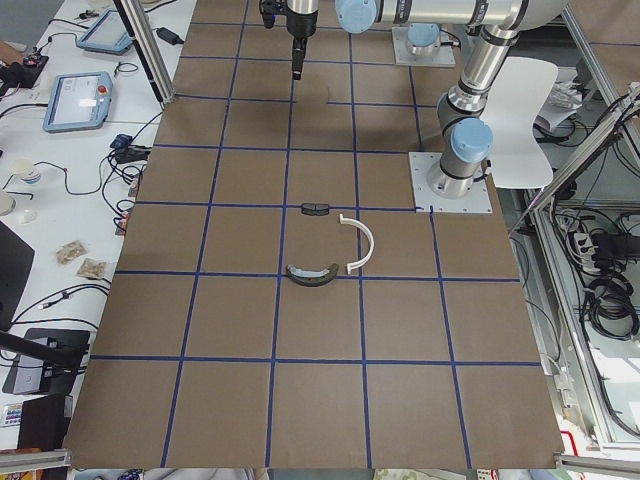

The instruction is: Place bearing gear from tray to pile

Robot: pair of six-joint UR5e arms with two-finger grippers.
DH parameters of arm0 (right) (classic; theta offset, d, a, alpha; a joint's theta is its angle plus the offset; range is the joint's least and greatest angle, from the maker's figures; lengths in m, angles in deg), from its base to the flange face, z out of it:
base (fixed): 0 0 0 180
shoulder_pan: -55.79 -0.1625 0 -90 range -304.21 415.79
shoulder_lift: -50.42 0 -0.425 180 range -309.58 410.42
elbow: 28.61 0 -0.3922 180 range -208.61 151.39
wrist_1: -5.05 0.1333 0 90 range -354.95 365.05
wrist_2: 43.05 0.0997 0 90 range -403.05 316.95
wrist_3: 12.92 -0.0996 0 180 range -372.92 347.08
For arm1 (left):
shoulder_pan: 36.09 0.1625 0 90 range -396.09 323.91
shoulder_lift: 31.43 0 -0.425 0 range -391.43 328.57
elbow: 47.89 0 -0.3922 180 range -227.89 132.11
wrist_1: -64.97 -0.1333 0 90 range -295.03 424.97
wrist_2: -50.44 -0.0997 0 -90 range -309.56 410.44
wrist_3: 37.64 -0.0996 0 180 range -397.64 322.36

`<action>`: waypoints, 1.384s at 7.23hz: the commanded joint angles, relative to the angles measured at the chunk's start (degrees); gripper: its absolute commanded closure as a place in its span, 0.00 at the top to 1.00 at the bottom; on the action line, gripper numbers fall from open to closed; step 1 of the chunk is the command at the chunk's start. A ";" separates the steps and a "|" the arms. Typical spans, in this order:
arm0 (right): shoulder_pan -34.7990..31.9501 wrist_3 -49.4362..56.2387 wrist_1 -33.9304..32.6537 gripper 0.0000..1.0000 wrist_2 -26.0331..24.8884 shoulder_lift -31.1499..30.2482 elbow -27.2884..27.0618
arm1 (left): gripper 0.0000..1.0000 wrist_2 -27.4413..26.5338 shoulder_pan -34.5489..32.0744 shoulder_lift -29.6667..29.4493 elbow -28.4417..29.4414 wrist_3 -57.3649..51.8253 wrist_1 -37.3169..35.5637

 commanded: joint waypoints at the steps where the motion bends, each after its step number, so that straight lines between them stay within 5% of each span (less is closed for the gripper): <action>1: -11.60 -15.76 -0.54 0.00 0.16 0.40 -0.98 | 1.00 0.00 0.00 0.24 -0.40 -0.03 0.00; 3: -19.07 -31.52 -4.54 0.00 4.35 1.62 -2.48 | 1.00 0.00 0.35 0.16 -0.40 -0.82 0.00; 6: -31.29 -46.43 -13.72 0.00 4.38 13.56 0.33 | 1.00 0.08 0.70 -0.10 -0.14 -1.26 0.00; 8: -34.83 -48.22 -22.21 0.00 4.47 17.87 0.06 | 1.00 0.08 1.32 -0.11 0.21 -1.26 0.00; 9: -34.93 -48.58 -21.99 0.91 3.34 17.90 -0.11 | 1.00 0.17 2.02 -0.02 0.21 -1.61 0.00; 10: -33.98 -48.15 -20.77 1.00 2.71 16.76 0.07 | 1.00 0.00 2.20 0.16 -0.05 -2.92 0.09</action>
